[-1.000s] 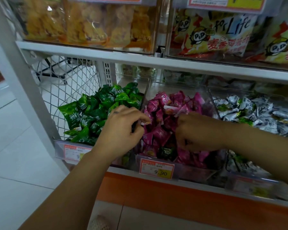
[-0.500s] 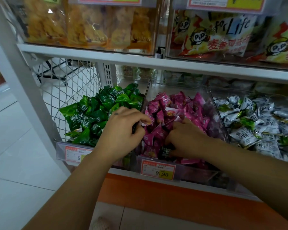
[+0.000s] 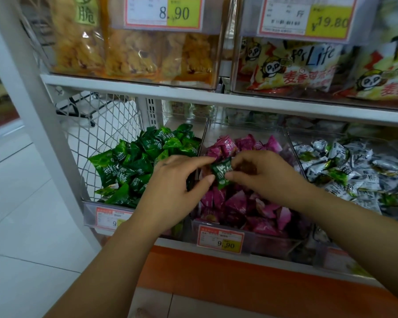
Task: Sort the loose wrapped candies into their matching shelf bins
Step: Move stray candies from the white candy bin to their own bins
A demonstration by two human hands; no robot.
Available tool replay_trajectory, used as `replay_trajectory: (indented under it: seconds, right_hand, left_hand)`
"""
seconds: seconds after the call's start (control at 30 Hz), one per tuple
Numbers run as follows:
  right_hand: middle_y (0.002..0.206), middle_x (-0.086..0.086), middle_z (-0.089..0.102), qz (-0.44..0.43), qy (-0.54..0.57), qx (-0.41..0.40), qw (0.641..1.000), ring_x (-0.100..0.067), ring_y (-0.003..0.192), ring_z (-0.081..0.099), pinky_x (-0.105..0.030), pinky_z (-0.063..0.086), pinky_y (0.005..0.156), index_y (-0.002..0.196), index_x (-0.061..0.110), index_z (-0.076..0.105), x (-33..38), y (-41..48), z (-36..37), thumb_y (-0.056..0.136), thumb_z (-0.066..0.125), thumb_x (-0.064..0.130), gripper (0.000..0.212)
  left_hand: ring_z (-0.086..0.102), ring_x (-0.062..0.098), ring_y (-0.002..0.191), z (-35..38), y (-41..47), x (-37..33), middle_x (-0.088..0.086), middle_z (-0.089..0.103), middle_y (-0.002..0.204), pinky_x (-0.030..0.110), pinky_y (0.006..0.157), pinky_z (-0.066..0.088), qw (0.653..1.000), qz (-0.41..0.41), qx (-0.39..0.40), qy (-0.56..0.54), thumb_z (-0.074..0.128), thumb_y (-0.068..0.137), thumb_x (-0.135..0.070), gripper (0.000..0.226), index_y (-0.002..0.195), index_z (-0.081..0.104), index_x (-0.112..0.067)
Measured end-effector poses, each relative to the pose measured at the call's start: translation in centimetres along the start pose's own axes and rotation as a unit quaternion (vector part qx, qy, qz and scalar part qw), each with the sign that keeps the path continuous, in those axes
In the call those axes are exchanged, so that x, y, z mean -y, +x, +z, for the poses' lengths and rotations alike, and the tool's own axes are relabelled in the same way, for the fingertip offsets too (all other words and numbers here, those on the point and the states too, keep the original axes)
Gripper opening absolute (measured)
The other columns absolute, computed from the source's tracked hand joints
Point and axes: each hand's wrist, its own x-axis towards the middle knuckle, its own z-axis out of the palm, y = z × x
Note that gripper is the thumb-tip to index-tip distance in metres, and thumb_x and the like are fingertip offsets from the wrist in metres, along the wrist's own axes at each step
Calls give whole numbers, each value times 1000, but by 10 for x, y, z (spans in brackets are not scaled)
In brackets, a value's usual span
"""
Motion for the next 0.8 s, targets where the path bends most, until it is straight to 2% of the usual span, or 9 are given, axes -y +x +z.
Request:
replay_trajectory:
  seconds: [0.1,0.2,0.27,0.33,0.4,0.43,0.53,0.63,0.8]
  right_hand:
    - [74,12,63,-15,48,-38,998,6,65,57,-8,43,62,91,17,66,16,2,12,86,66,23,8]
    - [95,10,69,-11,78,-29,996,3,85,64,-9,49,77,114,19,65,21,5,17,89,63,20,25]
    - [96,16,66,-3,65,-9,998,5,90,62,-6,47,79,117,22,63,20,3,12,91,61,17,27]
    - [92,21,65,12,23,24,999,7,89,61,-7,47,78,109,25,67,15,0,7,91,60,19,20]
    - [92,18,67,48,35,79,995,4,86,64,-14,50,81,103,28,68,9,-2,5,92,59,22,15]
    - [93,14,69,74,70,114,988,1,87,66,-16,52,81,101,27,67,8,-3,6,92,57,22,14]
    - [97,3,71,166,161,235,944,-9,91,69,-25,55,84,99,23,66,6,-3,12,96,48,27,19]
    - [103,4,69,217,116,343,906,-13,100,65,-31,52,93,101,23,67,9,-4,19,98,39,38,31]
    - [129,-8,58,300,113,386,865,-22,117,56,-40,42,104,127,10,56,18,6,30,99,30,46,52]
  left_hand:
    - [63,12,93,-4,-3,-12,-15,65,101,24,78,52,995,-45,10,-86,58,88,-44,40,126,48,-47]
    - [66,4,83,-16,-4,-6,-17,64,98,19,64,55,982,-100,-28,-156,60,90,-29,37,118,49,-50]
    - [65,7,79,-29,-5,6,-18,62,100,18,59,53,988,-103,-61,-101,60,90,-26,36,117,51,-49]
    - [61,15,89,-40,-9,25,-16,59,111,23,74,53,993,-109,-51,-8,61,90,-22,36,120,56,-41]
    - [58,14,99,-42,-13,42,-7,55,126,31,96,45,992,-113,19,57,64,88,-21,36,120,59,-36]
    - [56,14,103,-41,-15,47,-7,51,130,34,101,42,989,-118,58,69,64,88,-25,36,121,58,-37]
    - [46,10,118,-40,-18,46,-10,45,133,35,105,35,986,-133,90,44,59,90,-35,34,123,58,-37]
    - [41,16,126,-38,-15,41,-9,46,135,46,108,32,990,-114,63,56,57,91,-36,32,122,60,-36]
    - [38,15,127,-29,-10,26,-12,48,134,49,110,27,995,-57,60,52,55,92,-35,28,120,61,-38]
